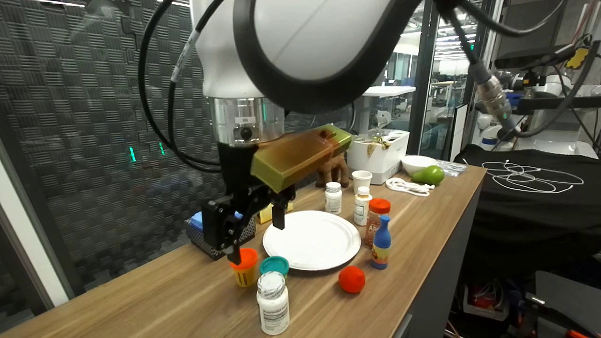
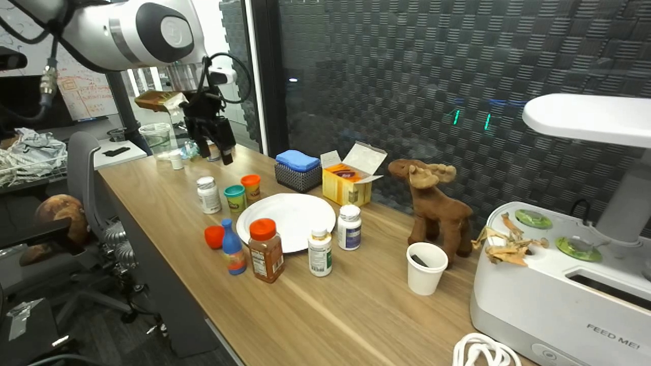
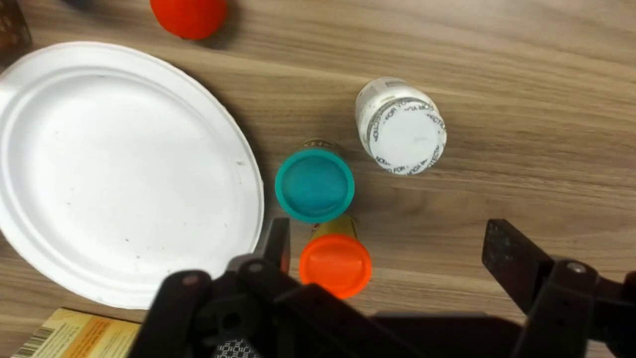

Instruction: Put the bottles on the tray

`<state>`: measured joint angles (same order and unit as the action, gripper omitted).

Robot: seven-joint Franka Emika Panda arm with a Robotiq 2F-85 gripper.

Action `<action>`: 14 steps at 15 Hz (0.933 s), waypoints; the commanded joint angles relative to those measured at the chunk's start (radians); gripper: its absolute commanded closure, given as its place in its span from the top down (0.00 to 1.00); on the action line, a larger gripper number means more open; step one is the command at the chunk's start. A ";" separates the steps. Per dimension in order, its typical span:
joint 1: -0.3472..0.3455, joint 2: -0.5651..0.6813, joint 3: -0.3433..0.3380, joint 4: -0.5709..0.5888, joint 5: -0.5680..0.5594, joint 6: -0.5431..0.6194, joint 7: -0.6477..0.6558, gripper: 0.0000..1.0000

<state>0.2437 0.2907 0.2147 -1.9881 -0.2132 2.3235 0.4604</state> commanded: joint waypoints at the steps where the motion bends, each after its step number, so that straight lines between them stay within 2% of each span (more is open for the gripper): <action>1: 0.072 0.097 -0.064 0.126 -0.079 -0.024 0.033 1.00; 5: 0.114 0.162 -0.107 0.198 -0.121 -0.034 0.017 1.00; 14: 0.123 0.234 -0.134 0.252 -0.093 -0.035 -0.003 1.00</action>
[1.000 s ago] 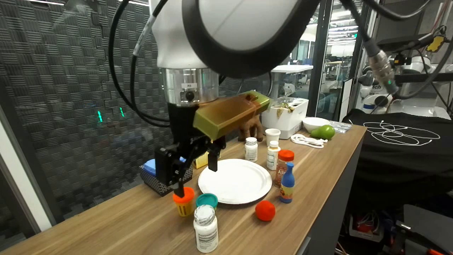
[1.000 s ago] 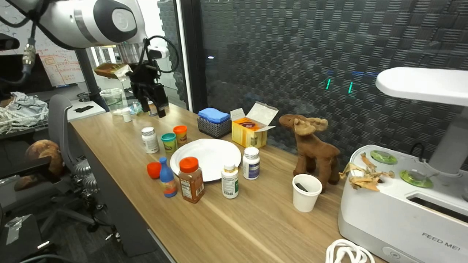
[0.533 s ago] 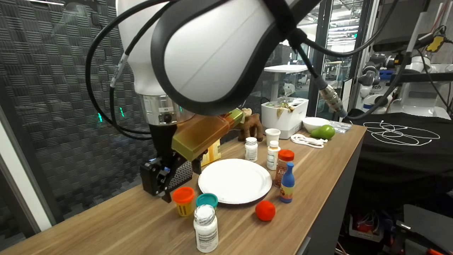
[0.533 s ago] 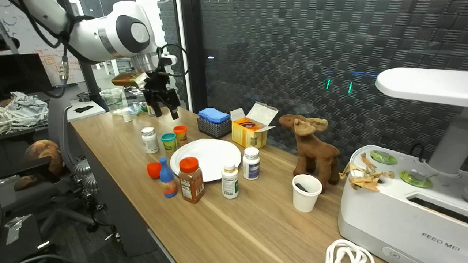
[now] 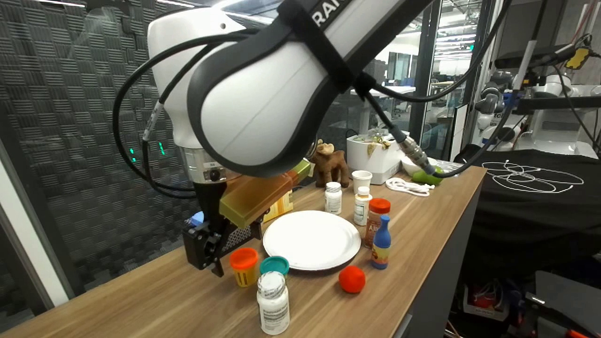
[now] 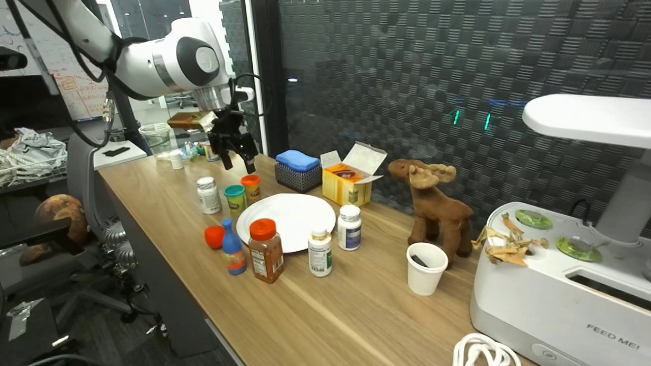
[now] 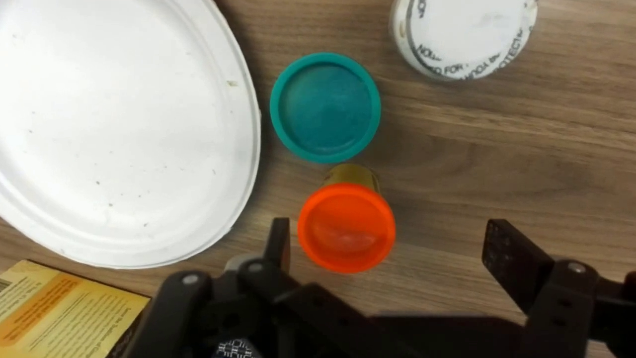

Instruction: Put the bottles on the tray

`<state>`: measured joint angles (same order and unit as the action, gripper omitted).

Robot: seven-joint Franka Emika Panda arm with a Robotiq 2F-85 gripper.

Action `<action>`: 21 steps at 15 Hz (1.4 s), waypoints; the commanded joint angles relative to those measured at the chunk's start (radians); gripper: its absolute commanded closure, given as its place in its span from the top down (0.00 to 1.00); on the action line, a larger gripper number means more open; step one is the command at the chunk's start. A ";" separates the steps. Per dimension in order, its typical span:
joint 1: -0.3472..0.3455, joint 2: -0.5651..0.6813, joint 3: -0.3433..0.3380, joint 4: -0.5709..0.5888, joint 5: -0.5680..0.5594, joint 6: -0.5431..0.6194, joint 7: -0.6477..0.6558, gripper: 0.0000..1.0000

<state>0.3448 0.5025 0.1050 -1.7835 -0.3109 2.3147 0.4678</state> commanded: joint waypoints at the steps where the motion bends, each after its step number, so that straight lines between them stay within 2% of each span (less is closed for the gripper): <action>1: 0.022 0.025 -0.028 0.048 0.004 -0.025 -0.009 1.00; 12: 0.008 0.076 -0.032 0.085 0.053 -0.031 -0.032 1.00; 13: 0.008 0.079 -0.033 0.088 0.055 -0.030 -0.033 0.79; 20: 0.017 0.074 -0.052 0.091 0.038 -0.029 -0.018 0.28; 21: 0.017 0.070 -0.051 0.087 0.040 -0.028 -0.017 0.28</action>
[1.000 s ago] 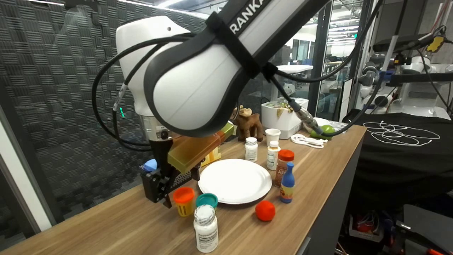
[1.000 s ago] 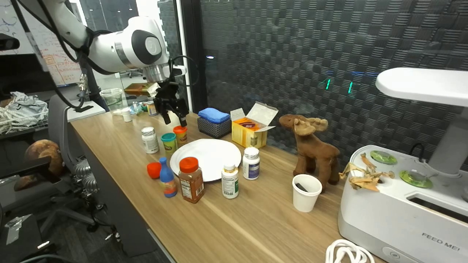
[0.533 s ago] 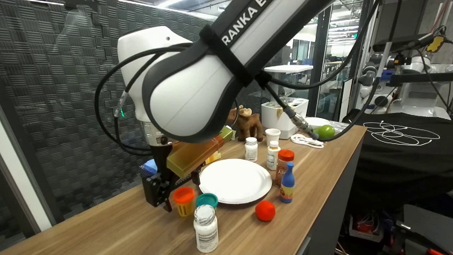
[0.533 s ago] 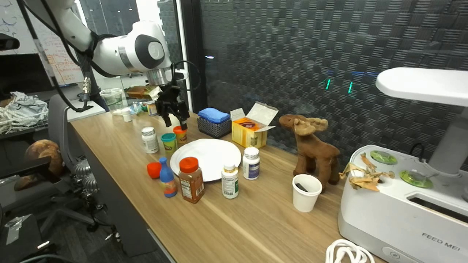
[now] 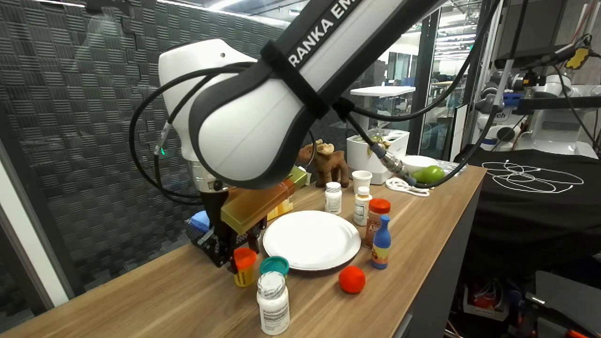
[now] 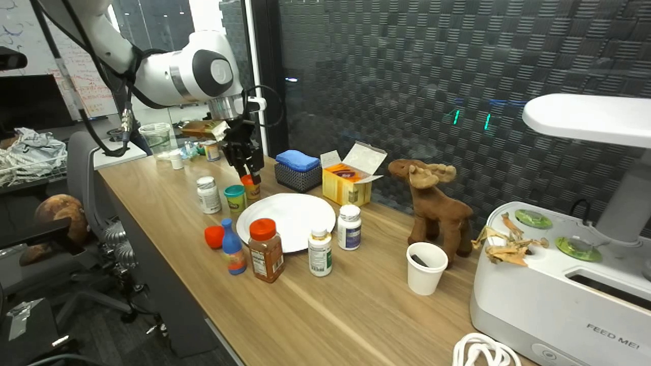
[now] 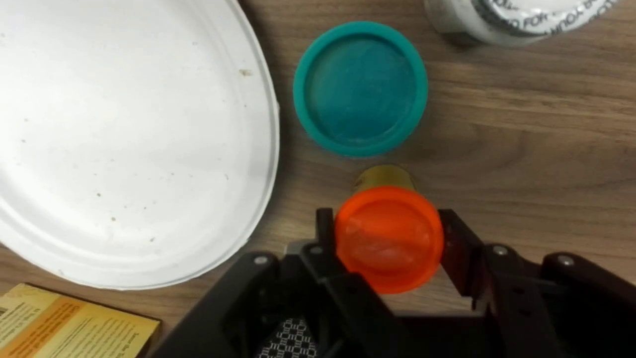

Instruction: Put the bottles on the tray

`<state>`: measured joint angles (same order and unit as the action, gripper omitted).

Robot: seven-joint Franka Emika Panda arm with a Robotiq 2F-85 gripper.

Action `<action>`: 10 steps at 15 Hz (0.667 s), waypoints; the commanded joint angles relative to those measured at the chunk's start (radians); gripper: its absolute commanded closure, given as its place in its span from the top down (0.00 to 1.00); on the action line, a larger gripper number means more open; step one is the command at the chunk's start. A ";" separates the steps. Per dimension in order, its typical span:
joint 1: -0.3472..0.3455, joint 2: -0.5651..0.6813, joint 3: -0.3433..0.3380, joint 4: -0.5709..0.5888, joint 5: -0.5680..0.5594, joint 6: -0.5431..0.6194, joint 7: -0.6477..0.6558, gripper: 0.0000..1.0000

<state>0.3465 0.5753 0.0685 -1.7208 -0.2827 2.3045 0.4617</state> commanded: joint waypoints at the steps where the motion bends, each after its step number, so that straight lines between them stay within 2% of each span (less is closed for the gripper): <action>1: 0.016 -0.005 -0.015 0.022 0.012 -0.016 -0.009 0.28; 6: 0.036 -0.040 -0.046 0.048 -0.023 -0.037 0.037 0.28; 10: 0.042 -0.067 -0.103 0.044 -0.080 -0.050 0.106 0.28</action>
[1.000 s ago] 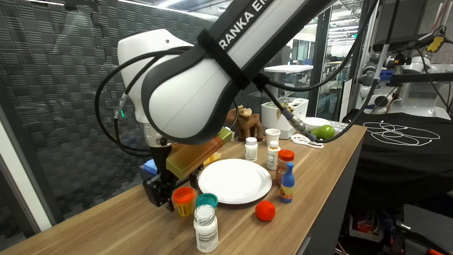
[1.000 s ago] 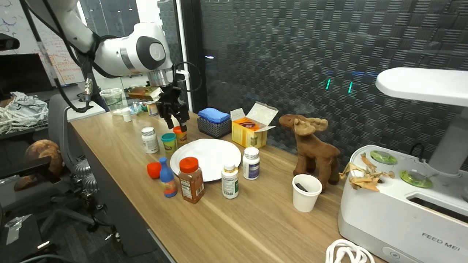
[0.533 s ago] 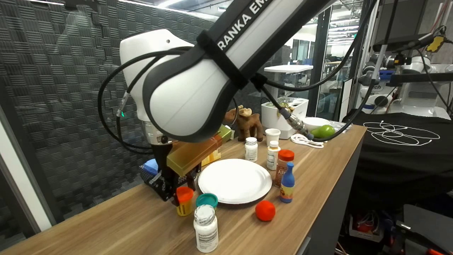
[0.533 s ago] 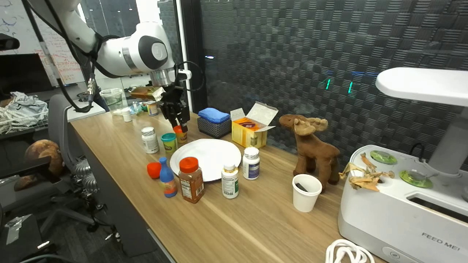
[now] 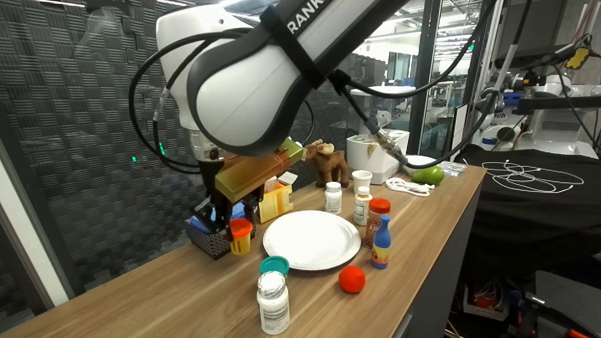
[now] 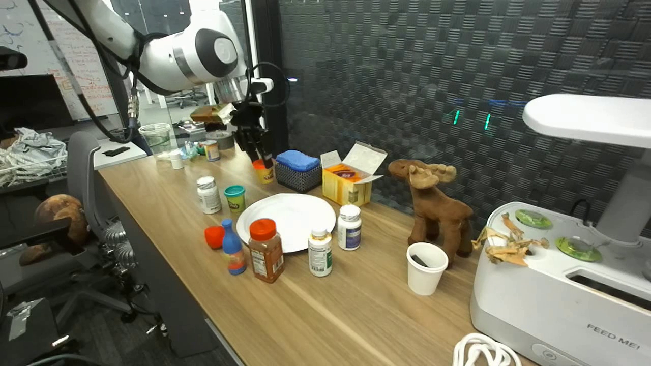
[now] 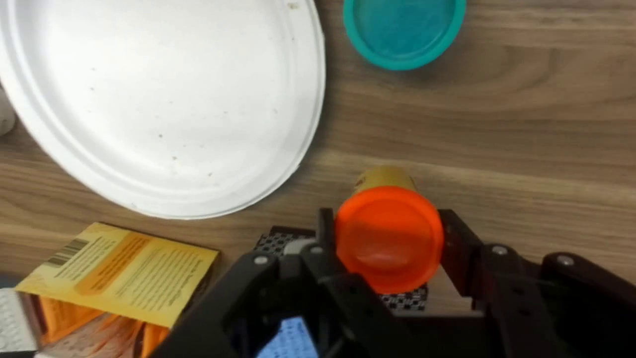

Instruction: Put the bottles on the tray

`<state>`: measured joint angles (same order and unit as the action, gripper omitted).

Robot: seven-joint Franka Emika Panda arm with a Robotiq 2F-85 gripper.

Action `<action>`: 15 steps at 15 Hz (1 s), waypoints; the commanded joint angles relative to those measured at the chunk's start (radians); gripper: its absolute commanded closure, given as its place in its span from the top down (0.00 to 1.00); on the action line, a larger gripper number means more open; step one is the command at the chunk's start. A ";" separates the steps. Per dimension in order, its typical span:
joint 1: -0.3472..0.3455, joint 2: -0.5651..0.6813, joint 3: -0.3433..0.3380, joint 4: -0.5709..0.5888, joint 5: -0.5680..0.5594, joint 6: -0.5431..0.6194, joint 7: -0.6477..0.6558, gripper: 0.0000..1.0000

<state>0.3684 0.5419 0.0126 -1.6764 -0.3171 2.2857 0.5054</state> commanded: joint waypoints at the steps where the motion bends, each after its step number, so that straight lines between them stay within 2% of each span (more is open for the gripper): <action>1: 0.016 -0.035 -0.059 -0.005 -0.057 -0.034 0.081 0.28; 11: -0.051 -0.002 -0.084 -0.011 -0.024 -0.077 0.148 0.28; 15: -0.100 -0.002 -0.067 -0.039 0.042 -0.047 0.143 0.28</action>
<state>0.3007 0.5524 -0.0698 -1.6972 -0.3275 2.2220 0.6450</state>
